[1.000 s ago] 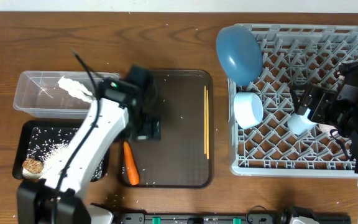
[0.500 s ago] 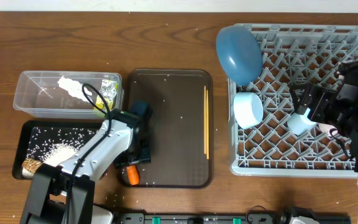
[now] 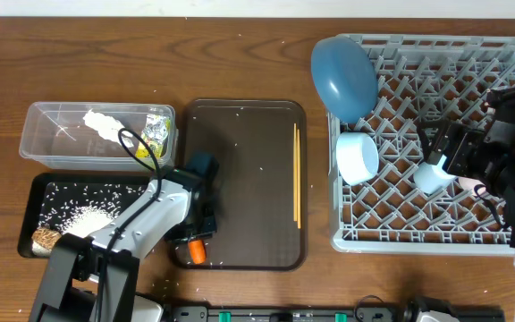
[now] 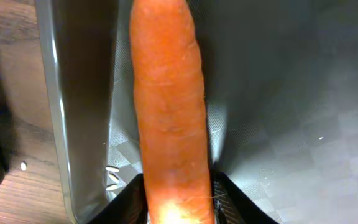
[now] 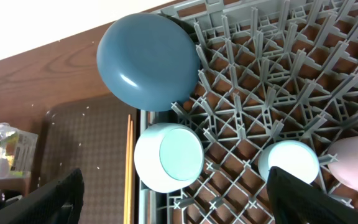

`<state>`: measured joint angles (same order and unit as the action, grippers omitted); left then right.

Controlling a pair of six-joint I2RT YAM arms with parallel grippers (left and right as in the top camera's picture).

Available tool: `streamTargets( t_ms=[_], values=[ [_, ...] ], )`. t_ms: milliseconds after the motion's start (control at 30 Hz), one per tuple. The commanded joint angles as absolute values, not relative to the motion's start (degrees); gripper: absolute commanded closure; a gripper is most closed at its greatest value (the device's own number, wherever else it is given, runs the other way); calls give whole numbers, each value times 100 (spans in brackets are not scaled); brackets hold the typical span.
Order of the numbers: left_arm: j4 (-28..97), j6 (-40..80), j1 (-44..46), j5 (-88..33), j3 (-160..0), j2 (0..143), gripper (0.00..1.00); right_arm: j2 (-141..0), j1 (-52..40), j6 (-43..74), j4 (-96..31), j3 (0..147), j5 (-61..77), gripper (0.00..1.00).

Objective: Sort waste into correct bins and load items into the dishwasher rack
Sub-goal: 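Grasp the orange carrot on the brown tray with the left gripper, then drop the carrot onto the black tray with the left gripper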

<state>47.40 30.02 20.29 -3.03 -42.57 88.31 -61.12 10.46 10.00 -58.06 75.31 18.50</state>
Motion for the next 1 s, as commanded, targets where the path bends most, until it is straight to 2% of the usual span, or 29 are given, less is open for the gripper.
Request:
streamTargets(
  t_ms=[0, 167, 300, 467, 700, 867, 967],
  values=[
    [4814, 3039, 2027, -364, -4294, 8823, 66, -6114, 1081, 937, -5804, 7607, 1907, 13],
    [5105, 3076, 2027, -362, -4646, 8613, 69, -6114, 1081, 939, -5765, 7607, 1909, 13],
    [5271, 3256, 1979, -353, -4829, 8114, 79, -6114, 1081, 939, -5765, 7607, 1909, 13],
    [5365, 3487, 1503, -344, -4869, 7260, 81, -6112, 1081, 939, -5763, 7607, 1909, 13],
    [5511, 3710, -349, -228, -4866, 6230, 82, -6112, 1081, 939, -5763, 7607, 1909, 13],
    [5181, 3743, -1903, -189, -4751, 6265, 81, -6114, 1081, 991, -5763, 7607, 1909, 13],
    [4908, 3802, -2536, -215, -4580, 6504, 81, -6112, 1081, 1026, -5760, 7607, 1911, 13]
  ],
)
